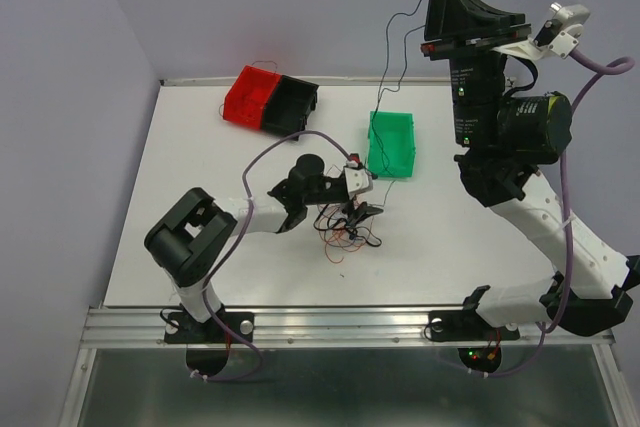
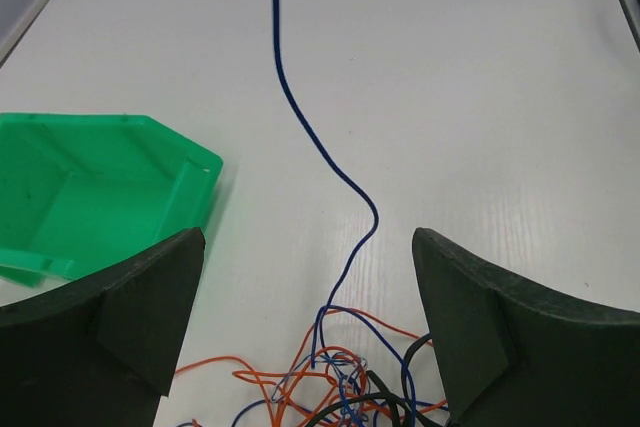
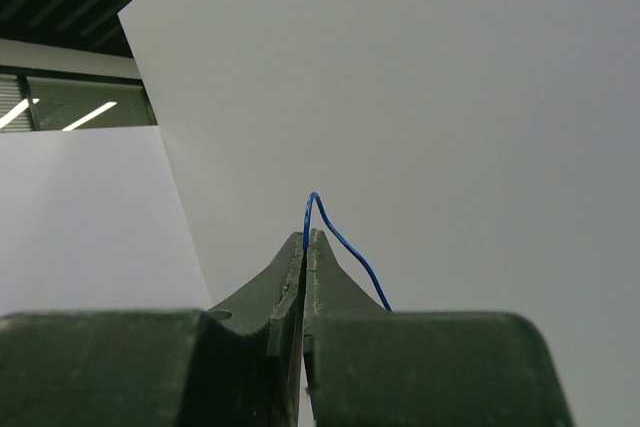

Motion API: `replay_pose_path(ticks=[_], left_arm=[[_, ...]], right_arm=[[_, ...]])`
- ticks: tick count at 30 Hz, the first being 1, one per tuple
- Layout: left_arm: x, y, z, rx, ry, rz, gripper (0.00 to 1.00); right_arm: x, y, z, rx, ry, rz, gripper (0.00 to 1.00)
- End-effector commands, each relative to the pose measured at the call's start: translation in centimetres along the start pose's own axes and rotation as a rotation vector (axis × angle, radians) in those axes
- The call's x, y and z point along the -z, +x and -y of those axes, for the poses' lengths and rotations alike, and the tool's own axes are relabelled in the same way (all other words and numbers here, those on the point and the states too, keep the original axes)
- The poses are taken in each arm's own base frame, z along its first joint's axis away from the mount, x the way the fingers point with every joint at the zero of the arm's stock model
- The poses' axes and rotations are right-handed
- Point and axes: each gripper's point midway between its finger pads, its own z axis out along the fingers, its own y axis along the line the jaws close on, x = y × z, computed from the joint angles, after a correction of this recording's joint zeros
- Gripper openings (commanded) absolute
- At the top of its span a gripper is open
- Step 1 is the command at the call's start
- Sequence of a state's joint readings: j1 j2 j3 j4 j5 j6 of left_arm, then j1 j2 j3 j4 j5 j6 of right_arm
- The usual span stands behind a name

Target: Untangle the cables

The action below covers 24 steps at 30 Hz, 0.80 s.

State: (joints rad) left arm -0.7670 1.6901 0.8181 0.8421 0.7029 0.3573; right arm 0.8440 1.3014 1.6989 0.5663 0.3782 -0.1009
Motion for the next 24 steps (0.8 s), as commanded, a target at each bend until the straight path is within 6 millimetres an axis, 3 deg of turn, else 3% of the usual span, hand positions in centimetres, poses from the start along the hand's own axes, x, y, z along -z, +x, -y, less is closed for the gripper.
replay_pose_path(ticks=[1,5,8,11,12,14,20,23,24], left_arm=[[-1.5,-1.0,-0.1,-0.014,0.003,0.036,0.93],[-2.5,0.6,-1.1,-0.009,-0.025,-0.010,0.76],[-2.5,0.6,-0.4,-0.001,0.010,0.001,0.71],[-2.6,0.1,0.0,0.005,0.023,0.005,0.44],[-2.6,0.2,-0.5,0.000,-0.001,-0.003,0.21],[-2.5,0.5,-1.1,-0.004,-0.025,-0.031,0.00],[-1.1,-2.0,-1.5,-0.023,-0.074,-0.013,0.00],[-0.3,-5.6,-2.6,-0.014,-0.107,0.000,0.00],[-0.1,-5.9,-2.5,0.010,-0.109,-0.023,0.00]], right_arm=[[0.1,-2.1,0.5,-0.030,0.024,0.059,0.01],[0.0,-2.2,0.5,-0.034,0.025,0.065,0.01],[0.0,-2.6,0.7,-0.033,0.035,0.072,0.00],[0.4,-2.9,1.1,-0.034,0.046,0.074,0.01],[0.6,-2.8,1.3,-0.030,0.056,0.069,0.00],[1.1,-3.4,1.9,-0.028,0.073,0.075,0.01],[3.4,-1.6,5.0,0.095,0.190,0.009,0.00],[5.3,0.1,7.1,0.220,0.251,-0.049,0.00],[6.6,1.2,8.5,0.273,0.306,-0.072,0.01]])
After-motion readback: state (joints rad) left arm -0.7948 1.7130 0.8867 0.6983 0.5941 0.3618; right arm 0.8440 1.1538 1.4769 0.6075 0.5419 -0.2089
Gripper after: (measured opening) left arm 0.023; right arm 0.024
